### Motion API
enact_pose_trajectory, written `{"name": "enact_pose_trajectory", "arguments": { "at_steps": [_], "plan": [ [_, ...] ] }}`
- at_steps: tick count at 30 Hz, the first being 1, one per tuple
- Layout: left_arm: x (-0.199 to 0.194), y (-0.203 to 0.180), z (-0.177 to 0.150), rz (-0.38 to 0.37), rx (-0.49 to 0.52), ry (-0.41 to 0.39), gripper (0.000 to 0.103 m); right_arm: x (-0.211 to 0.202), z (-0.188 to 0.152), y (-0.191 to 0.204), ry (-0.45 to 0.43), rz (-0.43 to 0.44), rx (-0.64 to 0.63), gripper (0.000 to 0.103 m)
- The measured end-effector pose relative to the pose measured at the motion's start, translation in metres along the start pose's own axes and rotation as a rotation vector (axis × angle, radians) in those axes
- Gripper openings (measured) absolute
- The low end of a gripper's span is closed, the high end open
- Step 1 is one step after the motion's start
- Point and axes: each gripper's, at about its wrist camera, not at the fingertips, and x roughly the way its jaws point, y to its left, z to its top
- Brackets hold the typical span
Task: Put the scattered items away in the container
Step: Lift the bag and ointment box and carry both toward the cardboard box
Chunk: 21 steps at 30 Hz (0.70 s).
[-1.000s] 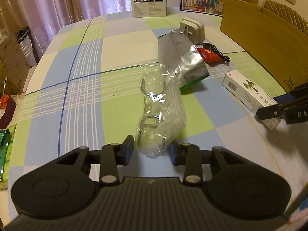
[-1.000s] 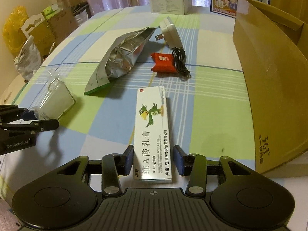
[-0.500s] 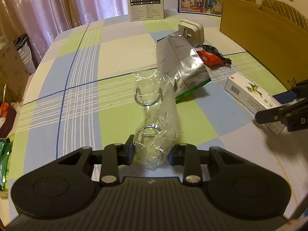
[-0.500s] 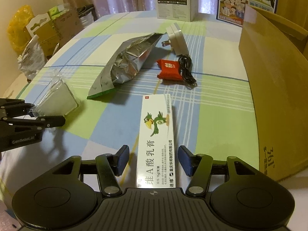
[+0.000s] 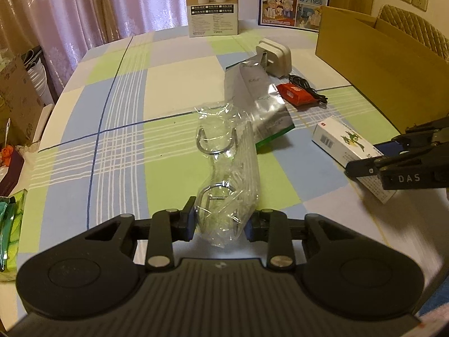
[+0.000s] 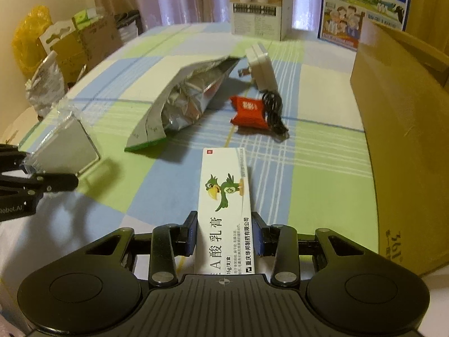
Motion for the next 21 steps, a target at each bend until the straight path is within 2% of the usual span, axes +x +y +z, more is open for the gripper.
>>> {"name": "enact_pose_trajectory", "arguments": {
  "at_steps": [4,21],
  "plan": [
    [-0.008,-0.003,0.004,0.003,0.003,-0.008,0.027,-0.015,0.002,-0.002,-0.051,-0.007,0.013,0.035],
    [-0.067,-0.031,0.026,0.008,-0.007,-0.057,0.027,-0.082,0.022,0.005,-0.149,0.005,0.042,0.035]
  ]
}}
